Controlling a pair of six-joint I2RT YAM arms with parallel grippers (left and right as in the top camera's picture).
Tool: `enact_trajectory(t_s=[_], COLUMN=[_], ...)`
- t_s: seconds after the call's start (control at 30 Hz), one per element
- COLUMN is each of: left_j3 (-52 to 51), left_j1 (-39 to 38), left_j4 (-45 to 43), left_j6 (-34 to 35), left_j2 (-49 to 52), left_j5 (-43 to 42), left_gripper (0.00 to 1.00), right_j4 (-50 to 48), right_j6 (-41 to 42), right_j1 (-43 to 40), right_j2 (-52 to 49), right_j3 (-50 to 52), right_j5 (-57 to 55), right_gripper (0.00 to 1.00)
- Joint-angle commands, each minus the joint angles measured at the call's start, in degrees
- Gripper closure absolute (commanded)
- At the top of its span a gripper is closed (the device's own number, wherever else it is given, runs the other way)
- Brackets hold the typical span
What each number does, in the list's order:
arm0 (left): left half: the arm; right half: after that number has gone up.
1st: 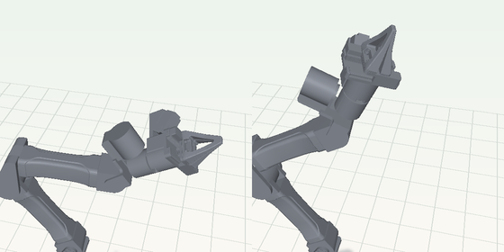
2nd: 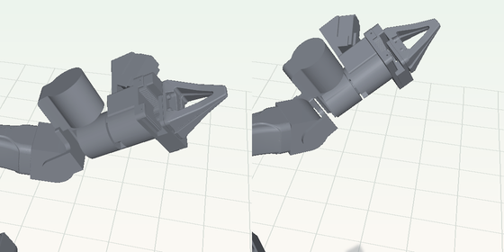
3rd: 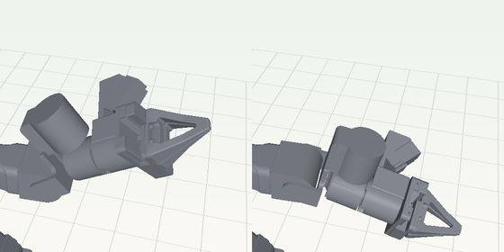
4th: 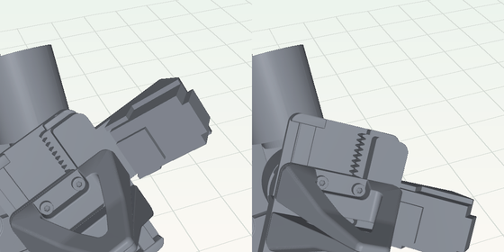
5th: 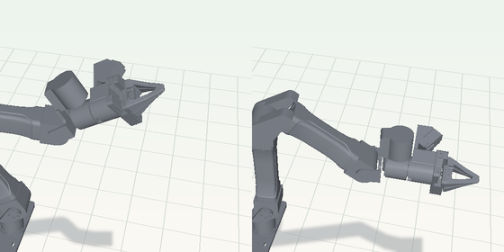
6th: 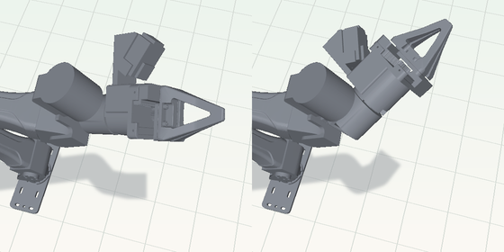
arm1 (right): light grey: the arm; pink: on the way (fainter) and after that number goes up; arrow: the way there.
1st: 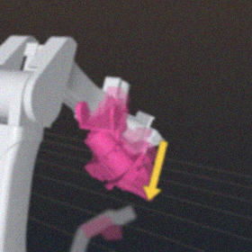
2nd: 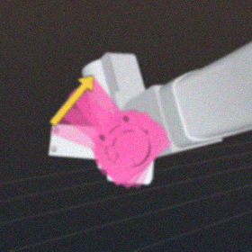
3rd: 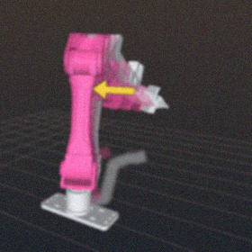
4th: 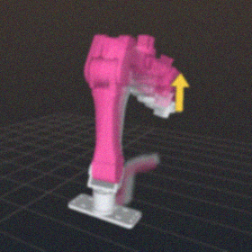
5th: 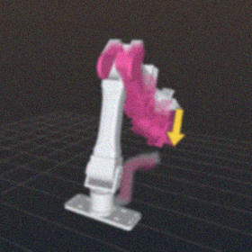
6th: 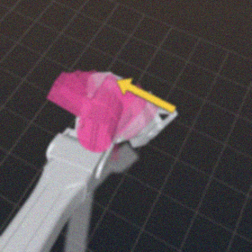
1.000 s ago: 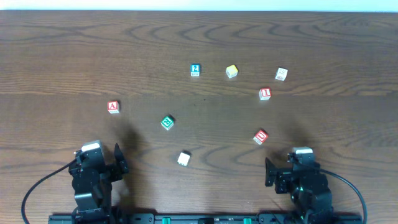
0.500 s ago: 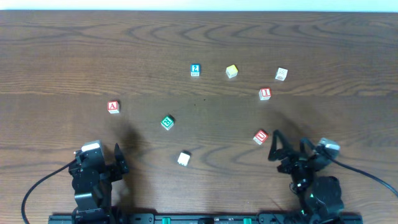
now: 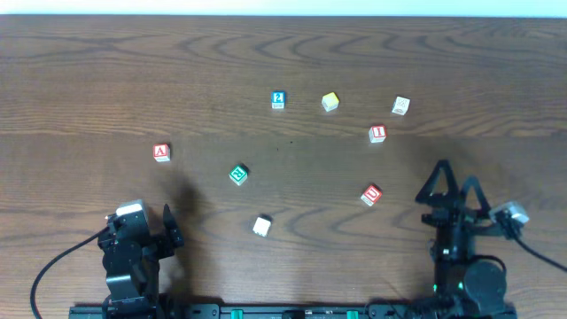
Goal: Spell out Ai2
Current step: 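Reach the right gripper forward to the red I block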
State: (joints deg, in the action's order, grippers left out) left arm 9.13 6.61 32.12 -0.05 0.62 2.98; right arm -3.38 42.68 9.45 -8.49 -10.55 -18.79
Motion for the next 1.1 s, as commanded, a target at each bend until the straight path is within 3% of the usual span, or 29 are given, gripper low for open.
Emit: enact_trajectory(t_s=[0.0,0.3,0.5,0.8,1.07], left_j3=[-0.7,-0.7,-0.7,-0.7,-0.7], left_j1=[0.2,0.2,0.2,0.2,0.2], left_j4=[0.0,0.0,0.0,0.0,0.0], left_j6=[-0.6,-0.7,-0.6,-0.7,-0.6], left_j2=[-0.3,-0.3,-0.3,-0.3,-0.3], left_j5=[0.5,0.5,0.5,0.5,0.5], left_gripper=[0.05,0.05,0.04,0.05,0.05], right_j4=[-2.9,-7.0,-5.2,17.4,33.6], right_j6=[-2.5,-10.1,-18.8,-34.4,-44.7], right_j1=[-4.6,-20.2,-21.4,-19.4,-11.5], right_j2=[-6.6,-37.4,-58.4,-86.1,-98.9], right_j3=[-0.9,-15.5,-30.5,-60.7,-76.7], right_j5=[5.5,28.4,38.4,41.6,32.9], right_gripper=[0.02,0.03,0.05,0.10,0.08])
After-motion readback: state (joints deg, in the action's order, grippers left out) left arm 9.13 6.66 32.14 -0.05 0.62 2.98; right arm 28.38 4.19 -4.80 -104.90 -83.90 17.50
